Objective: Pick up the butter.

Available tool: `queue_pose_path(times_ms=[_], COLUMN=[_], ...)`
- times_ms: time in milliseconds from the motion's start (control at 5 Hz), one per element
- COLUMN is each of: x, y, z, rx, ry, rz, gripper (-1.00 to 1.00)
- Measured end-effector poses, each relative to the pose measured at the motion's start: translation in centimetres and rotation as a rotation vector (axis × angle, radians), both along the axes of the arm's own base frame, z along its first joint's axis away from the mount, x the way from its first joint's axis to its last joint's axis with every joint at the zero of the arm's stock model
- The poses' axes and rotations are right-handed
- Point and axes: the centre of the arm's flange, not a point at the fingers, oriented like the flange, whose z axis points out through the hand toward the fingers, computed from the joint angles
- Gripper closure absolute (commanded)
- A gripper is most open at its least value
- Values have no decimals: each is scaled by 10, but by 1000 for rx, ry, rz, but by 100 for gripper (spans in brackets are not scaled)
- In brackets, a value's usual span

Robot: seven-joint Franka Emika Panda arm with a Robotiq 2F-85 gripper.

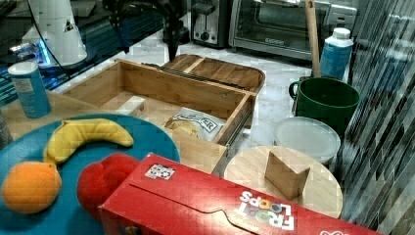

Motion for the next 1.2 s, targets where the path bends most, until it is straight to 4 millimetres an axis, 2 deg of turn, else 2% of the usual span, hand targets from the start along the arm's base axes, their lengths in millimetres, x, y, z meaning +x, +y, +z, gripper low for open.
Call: queue_pose_path(times_ms=[400, 800, 1000, 1200], x=[-33, -55, -68, -70], y=[-10, -33, -29, -23], z=[-48, -87, -107, -127], rx=[54, 38, 74, 107], ry=[56, 30, 64, 60], rz=[-64, -124, -146, -135], gripper=[-100, -100, -100, -100])
